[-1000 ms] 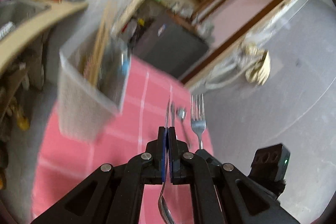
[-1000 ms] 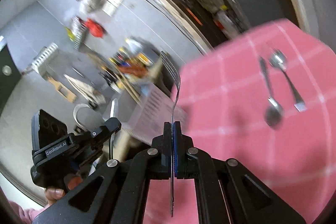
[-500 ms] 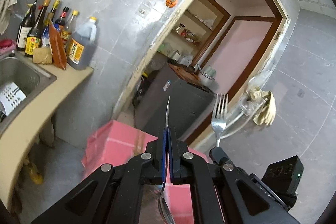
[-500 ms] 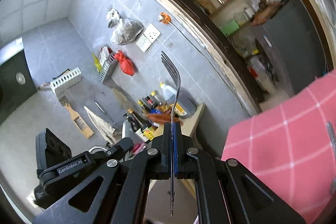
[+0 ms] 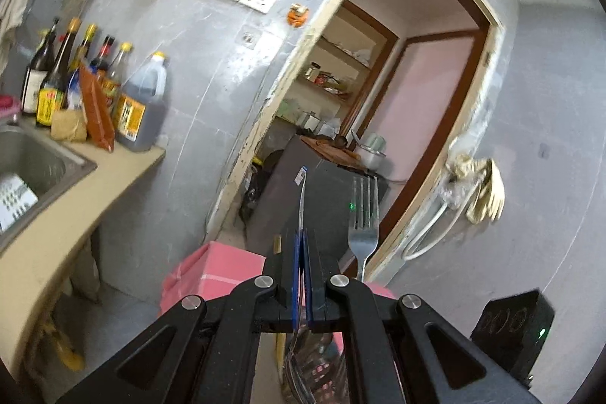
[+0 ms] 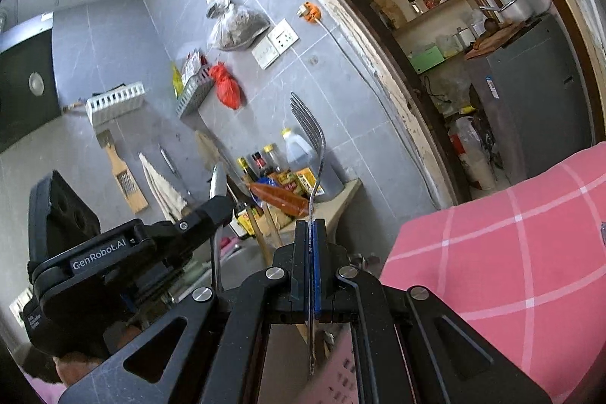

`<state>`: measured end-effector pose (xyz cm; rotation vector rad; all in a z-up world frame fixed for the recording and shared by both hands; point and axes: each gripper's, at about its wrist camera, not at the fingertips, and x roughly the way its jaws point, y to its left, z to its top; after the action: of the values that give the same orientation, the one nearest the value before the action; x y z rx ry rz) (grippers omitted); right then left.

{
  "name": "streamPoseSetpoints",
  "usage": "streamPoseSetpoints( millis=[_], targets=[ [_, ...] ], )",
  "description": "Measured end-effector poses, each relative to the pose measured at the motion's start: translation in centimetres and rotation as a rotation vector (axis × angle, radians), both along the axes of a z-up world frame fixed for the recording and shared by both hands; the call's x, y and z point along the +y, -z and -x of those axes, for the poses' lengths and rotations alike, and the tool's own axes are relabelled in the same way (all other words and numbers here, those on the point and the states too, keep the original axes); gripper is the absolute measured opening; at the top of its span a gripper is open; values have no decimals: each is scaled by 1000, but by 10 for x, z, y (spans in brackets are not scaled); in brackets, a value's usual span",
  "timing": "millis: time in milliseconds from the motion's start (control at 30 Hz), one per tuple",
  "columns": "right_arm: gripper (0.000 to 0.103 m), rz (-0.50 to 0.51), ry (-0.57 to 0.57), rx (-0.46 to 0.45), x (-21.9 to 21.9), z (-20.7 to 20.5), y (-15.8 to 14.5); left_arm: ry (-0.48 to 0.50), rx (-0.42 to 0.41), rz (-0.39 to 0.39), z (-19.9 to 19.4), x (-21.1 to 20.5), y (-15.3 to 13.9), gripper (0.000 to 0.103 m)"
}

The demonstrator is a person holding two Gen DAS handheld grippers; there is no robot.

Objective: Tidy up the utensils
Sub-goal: 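Carry the knife with the left tool while the right tool carries the fork toward the caddy, then lower the knife and fork into the caddy and open both tools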

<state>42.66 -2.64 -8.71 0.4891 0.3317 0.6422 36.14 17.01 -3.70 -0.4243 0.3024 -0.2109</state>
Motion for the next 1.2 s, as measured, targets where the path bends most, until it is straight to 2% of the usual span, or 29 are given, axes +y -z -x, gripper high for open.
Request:
streamPoseSetpoints(
  millis=[100,367,867,967,1100,1200],
  targets=[
    [2,24,-31,-11,1,3,3,6,-14,-41,4,-6,6,3],
    [3,60,-70,-10,-2,11,12,9,-13,-69,18,-7,17,3],
    [6,177,-66,1,-13,23,11,61,61,-58,32,-1,19,5],
    [7,196,-67,-2,-15,25,9,71,66,-62,32,-2,17,10],
    [7,219,-74,-7,-14,28,6,69,59,-50,36,-4,15,30],
    [7,253,-88,-32,-11,32,1,54,58,-31,40,-3,12,33]
  ],
)
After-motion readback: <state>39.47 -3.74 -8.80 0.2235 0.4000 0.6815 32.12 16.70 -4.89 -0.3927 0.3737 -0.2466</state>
